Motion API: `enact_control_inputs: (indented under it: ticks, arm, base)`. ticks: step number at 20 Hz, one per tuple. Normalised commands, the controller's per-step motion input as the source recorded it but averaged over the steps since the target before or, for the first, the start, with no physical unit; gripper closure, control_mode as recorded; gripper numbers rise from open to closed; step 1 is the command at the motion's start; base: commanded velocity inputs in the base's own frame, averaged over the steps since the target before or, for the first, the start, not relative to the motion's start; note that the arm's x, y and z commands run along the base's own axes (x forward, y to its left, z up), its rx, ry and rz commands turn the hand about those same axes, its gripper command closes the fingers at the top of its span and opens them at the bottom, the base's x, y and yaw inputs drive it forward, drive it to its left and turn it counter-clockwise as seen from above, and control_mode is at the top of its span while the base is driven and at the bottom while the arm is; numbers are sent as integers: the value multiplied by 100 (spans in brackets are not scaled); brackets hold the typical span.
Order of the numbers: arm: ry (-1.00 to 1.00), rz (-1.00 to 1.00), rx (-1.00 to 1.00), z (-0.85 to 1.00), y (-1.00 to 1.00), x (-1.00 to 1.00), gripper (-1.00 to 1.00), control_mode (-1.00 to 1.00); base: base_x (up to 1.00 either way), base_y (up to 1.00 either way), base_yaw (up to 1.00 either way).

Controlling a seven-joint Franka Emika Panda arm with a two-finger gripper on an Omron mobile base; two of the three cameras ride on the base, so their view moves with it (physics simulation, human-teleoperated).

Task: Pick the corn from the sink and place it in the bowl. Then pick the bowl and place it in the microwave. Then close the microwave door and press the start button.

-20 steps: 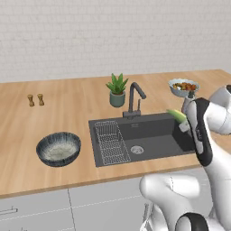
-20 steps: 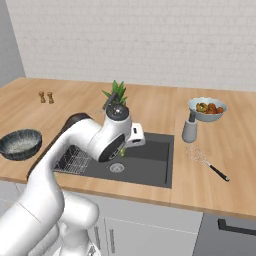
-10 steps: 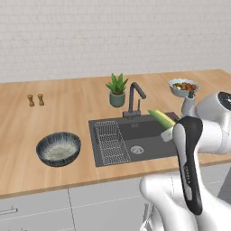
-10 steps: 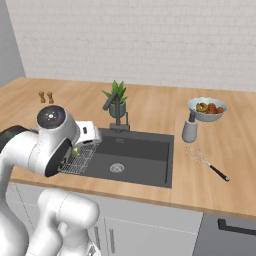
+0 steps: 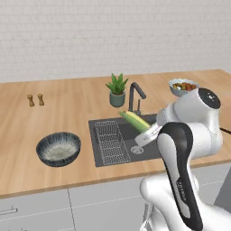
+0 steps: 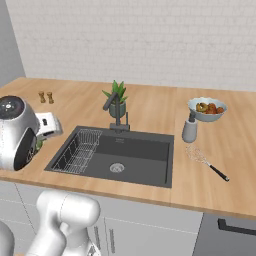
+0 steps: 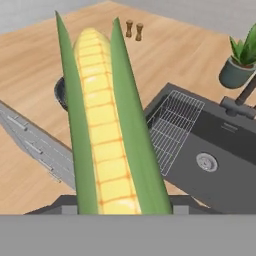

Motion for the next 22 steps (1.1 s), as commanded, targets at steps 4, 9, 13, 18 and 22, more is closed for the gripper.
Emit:
enact_control_inputs:
  ticks: [4,9,13,18,22]
  arm:
    - [0,8,0,0,100,14,100,-100]
    - [9,0,-5,-17,100,33,100,-100]
    - [25,-4,-10,-23,100,76,100,-100]
    - [21,0,0,-41,84,64,100,-100]
    - [9,0,0,-63,72,61,100,-100]
  base:
    - [0,0,0]
    - [0,0,0]
    - [0,0,0]
    - [0,0,0]
    - [0,0,0]
